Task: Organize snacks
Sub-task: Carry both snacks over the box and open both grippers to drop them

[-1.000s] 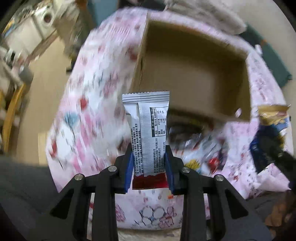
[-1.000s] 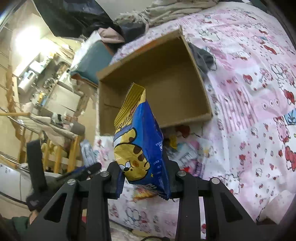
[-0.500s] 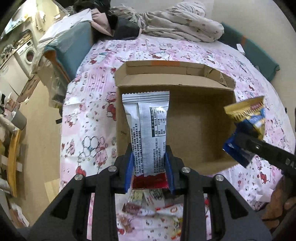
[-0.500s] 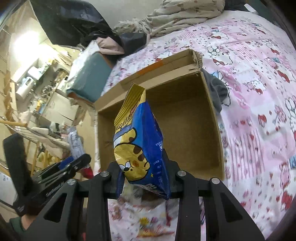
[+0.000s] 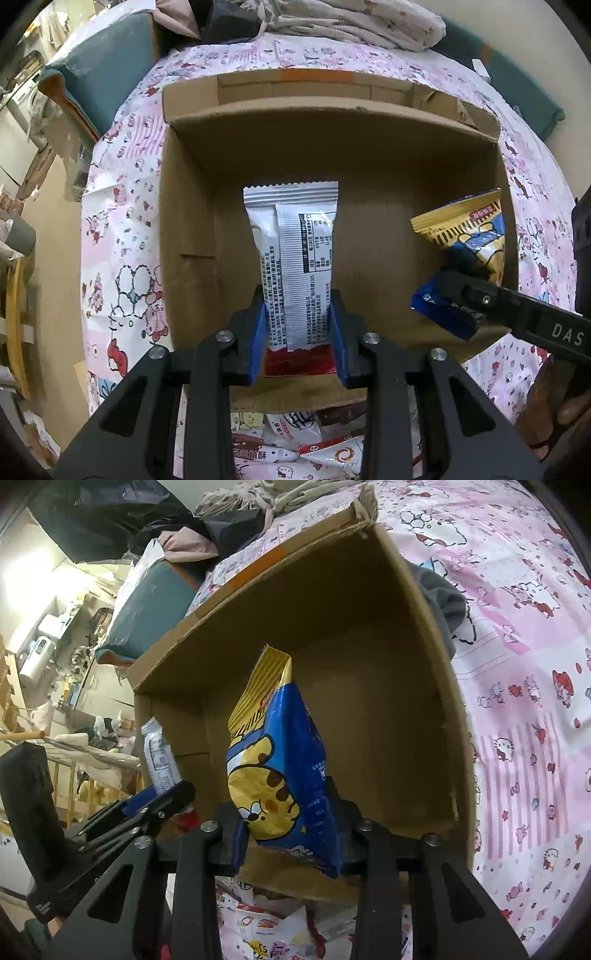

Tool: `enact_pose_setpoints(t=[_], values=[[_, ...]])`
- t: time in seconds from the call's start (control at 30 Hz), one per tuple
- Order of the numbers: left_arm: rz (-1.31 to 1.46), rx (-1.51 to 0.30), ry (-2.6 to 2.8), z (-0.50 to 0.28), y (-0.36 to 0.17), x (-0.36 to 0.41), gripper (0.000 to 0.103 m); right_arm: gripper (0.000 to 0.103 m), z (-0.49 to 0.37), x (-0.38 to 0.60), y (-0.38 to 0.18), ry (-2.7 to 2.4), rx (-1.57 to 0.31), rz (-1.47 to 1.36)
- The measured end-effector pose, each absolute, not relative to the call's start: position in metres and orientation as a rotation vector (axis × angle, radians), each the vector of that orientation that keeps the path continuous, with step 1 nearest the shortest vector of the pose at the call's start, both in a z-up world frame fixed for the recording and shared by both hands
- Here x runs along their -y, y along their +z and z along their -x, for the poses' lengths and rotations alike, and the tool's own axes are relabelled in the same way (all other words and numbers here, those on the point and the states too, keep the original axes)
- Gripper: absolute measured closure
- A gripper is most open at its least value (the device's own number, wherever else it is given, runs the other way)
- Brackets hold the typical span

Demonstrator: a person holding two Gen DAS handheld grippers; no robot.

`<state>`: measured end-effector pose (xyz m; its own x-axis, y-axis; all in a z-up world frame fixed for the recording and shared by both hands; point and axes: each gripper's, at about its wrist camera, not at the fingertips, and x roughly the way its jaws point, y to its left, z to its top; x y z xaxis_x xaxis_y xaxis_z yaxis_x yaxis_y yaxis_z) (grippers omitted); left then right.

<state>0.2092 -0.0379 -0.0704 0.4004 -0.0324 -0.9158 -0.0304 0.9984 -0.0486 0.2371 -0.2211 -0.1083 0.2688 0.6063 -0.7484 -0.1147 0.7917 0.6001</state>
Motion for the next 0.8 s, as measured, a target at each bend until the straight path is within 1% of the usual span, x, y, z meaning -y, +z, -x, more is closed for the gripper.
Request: enact_pose_setpoints(t=[0.27, 0.3, 0.33, 0.37, 0.4, 0.43, 0.47, 0.5, 0.53, 0.6, 0.63, 0.8], values=[[0.051, -1.179, -0.001, -0.211, -0.080, 0.041, 0.075, 0.064, -0.240, 0.214, -0.110, 0.522, -1.211, -0.466], [0.046, -1.181, -0.004, -0.211, -0.080, 0.041, 0.075, 0.060, -0.240, 0.215, -0.110, 0.525, -1.211, -0.473], [0.042, -1.183, -0.008, -0.211, -0.081, 0.043, 0.075, 0.052, -0.240, 0.215, -0.110, 0.529, -1.212, -0.482], [0.038, -1.184, -0.011, -0.211, -0.081, 0.044, 0.075, 0.045, -0.241, 0.215, -0.111, 0.528, -1.215, -0.485], [0.034, -1.184, -0.011, -0.211, -0.081, 0.044, 0.073, 0.032, -0.241, 0.216, -0.110, 0.525, -1.212, -0.488], [0.029, -1.183, -0.012, -0.211, -0.081, 0.045, 0.063, 0.028, -0.240, 0.217, -0.108, 0.520, -1.199, -0.494], [0.024, -1.181, -0.012, -0.210, -0.081, 0.046, 0.056, 0.028, -0.240, 0.217, -0.106, 0.521, -1.188, -0.492], [0.022, -1.178, -0.012, -0.210, -0.081, 0.046, 0.043, 0.028, -0.240, 0.217, -0.105, 0.522, -1.182, -0.486], [0.025, -1.170, -0.013, -0.208, -0.080, 0.046, 0.033, 0.028, -0.240, 0.218, -0.103, 0.522, -1.173, -0.481], [0.022, -1.153, -0.010, -0.207, -0.077, 0.046, 0.026, 0.028, -0.239, 0.220, -0.099, 0.524, -1.160, -0.487], [0.018, -1.147, -0.009, -0.207, -0.075, 0.045, 0.023, 0.028, -0.239, 0.221, -0.098, 0.519, -1.154, -0.489], [0.035, -1.126, 0.002, -0.205, -0.068, 0.039, 0.023, 0.028, -0.237, 0.222, -0.087, 0.489, -1.112, -0.430]])
